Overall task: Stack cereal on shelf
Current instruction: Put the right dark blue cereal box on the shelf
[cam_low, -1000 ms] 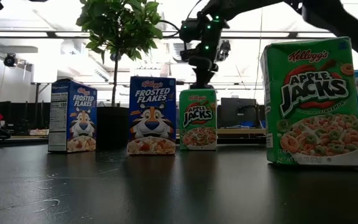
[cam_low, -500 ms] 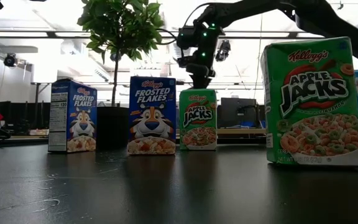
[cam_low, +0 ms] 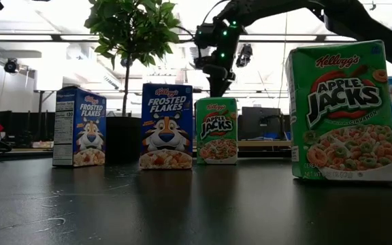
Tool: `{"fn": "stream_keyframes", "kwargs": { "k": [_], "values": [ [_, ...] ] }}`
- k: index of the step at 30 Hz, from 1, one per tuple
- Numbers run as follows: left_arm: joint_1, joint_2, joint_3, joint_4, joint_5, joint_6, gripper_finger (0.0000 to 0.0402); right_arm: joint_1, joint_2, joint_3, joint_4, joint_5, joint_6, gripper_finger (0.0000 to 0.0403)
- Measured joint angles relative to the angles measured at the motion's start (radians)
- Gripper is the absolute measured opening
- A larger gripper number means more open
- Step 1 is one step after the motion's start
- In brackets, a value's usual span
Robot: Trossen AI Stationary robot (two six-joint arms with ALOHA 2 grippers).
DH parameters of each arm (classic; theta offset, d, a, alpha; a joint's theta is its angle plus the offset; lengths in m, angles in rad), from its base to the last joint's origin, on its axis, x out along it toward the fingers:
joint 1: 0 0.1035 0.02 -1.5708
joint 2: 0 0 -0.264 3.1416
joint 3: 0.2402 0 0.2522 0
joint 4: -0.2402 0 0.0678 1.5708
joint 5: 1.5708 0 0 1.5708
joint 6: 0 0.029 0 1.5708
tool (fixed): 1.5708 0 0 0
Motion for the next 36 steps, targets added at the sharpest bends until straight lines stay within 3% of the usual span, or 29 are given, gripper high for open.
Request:
{"fn": "stream_keyframes", "kwargs": {
  "k": [8, 18, 36],
  "values": [
    [0.0, 0.0, 0.0, 0.005, 0.0, 0.006, 0.0, 0.004, -0.059, 0.017, -0.016, 0.005, 0.052, 0.0201],
    [0.0, 0.0, 0.0, 0.005, 0.0, 0.01, 0.0, -0.006, -0.011, 0.009, 0.099, -0.037, 0.08, 0.002],
    [0.0, 0.0, 0.0, 0.005, 0.0, -0.005, 0.0, -0.006, 0.043, 0.003, 0.12, -0.07, 0.089, 0.0009]
  ]
}}
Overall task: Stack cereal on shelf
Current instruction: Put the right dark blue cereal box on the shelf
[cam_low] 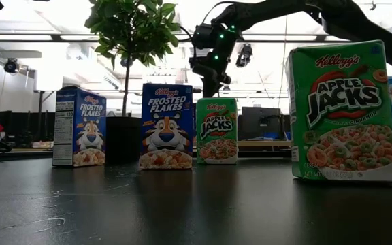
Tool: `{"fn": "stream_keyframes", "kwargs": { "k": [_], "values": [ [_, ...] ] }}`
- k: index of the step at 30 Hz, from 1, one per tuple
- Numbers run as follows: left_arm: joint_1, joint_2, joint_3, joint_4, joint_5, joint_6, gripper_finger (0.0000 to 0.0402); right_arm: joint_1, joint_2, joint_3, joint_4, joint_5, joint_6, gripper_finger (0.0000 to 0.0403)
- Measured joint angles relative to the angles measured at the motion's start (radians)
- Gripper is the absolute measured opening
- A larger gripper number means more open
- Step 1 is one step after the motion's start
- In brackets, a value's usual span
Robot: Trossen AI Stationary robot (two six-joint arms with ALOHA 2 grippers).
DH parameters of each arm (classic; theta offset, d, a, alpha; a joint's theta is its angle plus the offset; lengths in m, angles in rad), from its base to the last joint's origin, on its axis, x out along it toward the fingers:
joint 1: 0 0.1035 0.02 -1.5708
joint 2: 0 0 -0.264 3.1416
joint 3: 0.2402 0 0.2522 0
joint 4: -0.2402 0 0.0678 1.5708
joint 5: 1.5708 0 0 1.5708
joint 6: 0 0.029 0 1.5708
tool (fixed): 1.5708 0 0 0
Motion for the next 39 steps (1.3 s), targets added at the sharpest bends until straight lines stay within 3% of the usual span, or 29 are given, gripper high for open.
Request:
{"fn": "stream_keyframes", "kwargs": {
  "k": [23, 31, 39],
  "values": [
    [0.0, 0.0, 0.0, 0.013, 0.0, -0.01, 0.0, 0.002, -0.079, -0.007, -0.018, 0.014, 0.021, 0.0009],
    [0.0, 0.0, 0.0, 0.013, 0.0, -0.015, 0.0, 0.0, -0.137, -0.004, -0.23, 0.017, 0.063, 0.0009],
    [0.0, 0.0, 0.0, 0.012, 0.001, -0.037, 0.0, -0.004, -0.136, -0.158, -0.194, 0.024, 0.064, 0.0009]
  ]
}}
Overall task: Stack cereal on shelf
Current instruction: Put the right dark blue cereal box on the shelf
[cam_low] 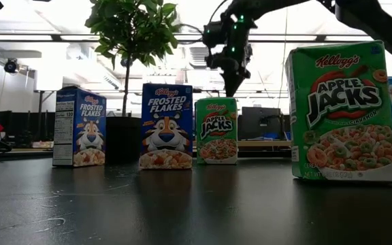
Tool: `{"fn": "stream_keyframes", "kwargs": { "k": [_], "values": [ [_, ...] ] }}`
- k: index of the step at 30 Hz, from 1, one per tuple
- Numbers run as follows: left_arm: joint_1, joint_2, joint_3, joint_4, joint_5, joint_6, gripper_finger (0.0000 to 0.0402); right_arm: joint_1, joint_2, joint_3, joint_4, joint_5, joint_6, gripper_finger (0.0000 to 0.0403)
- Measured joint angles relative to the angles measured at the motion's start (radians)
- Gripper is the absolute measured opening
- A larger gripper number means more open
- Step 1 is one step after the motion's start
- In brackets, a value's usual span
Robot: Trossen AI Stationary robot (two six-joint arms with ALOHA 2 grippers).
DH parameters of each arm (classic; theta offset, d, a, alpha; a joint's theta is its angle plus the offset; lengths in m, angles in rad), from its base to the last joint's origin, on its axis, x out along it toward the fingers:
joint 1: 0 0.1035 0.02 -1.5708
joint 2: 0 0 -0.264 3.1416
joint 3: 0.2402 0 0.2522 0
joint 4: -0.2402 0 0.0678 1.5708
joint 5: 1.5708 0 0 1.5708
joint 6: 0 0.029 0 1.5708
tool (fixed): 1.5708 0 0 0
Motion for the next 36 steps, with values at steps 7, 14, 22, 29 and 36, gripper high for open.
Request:
{"fn": "stream_keyframes", "kwargs": {
  "k": [7, 14, 22, 29, 36],
  "values": [
    [0.0, 0.0, 0.0, 0.0, 0.0, -0.02, 0.0, -0.004, -0.053, -0.154, 0.226, 0.002, -0.012, 0.0009],
    [0.0, 0.0, 0.0, 0.001, 0.001, -0.023, 0.0, -0.017, -0.081, -0.244, 0.367, 0.002, -0.023, 0.0009],
    [0.0, 0.0, 0.0, 0.002, 0.001, -0.022, 0.0, -0.025, -0.081, -0.314, 0.452, 0.02, -0.089, 0.0009],
    [0.0, 0.0, 0.0, 0.002, 0.001, -0.019, 0.0, -0.026, -0.081, -0.329, 0.513, 0.057, -0.135, 0.0009],
    [0.0, 0.0, 0.0, 0.002, 0.001, -0.006, 0.0, -0.029, -0.081, -0.331, 0.54, 0.056, -0.144, 0.0009]
  ]
}}
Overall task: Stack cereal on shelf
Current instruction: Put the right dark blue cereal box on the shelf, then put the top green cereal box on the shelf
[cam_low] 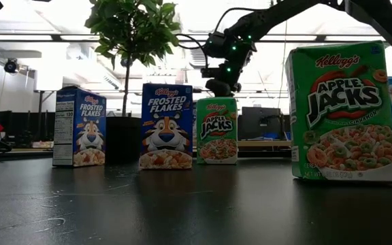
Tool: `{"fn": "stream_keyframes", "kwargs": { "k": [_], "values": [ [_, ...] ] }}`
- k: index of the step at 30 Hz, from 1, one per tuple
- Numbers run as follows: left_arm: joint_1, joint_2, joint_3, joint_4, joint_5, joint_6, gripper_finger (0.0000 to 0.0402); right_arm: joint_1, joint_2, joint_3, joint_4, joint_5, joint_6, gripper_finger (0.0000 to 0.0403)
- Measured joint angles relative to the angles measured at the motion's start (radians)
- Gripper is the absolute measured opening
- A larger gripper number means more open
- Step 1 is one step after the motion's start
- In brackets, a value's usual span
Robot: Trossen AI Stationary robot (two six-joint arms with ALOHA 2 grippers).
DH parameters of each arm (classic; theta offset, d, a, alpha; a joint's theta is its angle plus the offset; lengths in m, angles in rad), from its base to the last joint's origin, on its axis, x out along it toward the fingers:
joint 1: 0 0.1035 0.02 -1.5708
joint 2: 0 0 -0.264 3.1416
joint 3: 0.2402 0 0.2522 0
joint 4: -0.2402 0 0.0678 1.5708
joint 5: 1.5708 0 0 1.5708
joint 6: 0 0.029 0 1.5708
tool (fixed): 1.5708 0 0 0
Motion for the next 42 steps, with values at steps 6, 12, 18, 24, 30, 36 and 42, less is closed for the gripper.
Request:
{"fn": "stream_keyframes", "kwargs": {
  "k": [6, 12, 18, 24, 30, 36, 42],
  "values": [
    [0.0, 0.0, 0.0, 0.0, 0.0, 0.001, 0.0, 0.0, 0.0, 0.0, -0.01, 0.0, 0.002, 0.0009],
    [0.0, 0.0, 0.0, 0.0, 0.0, 0.001, 0.0, 0.0, 0.0, 0.0, 0.026, 0.0, -0.005, 0.0009],
    [0.0, 0.0, 0.0, 0.0, 0.0, 0.002, 0.0, -0.009, 0.0, -0.001, 0.037, 0.002, -0.013, 0.0009],
    [0.0, 0.0, 0.0, 0.0, 0.0, 0.002, 0.0, -0.012, -0.004, -0.002, 0.031, 0.009, -0.012, 0.0009],
    [0.0, 0.0, 0.0, 0.0, 0.0, 0.002, 0.0, 0.0, -0.068, 0.002, -0.066, 0.016, 0.039, 0.0009],
    [0.0, 0.0, 0.0, 0.0, 0.0, 0.002, 0.0, 0.075, -0.177, -0.021, -0.181, -0.084, 0.127, 0.0009],
    [0.0, 0.0, 0.0, 0.0, 0.0, 0.002, 0.0, 0.219, -0.314, -0.151, -0.155, -0.093, 0.156, 0.0009]
  ]
}}
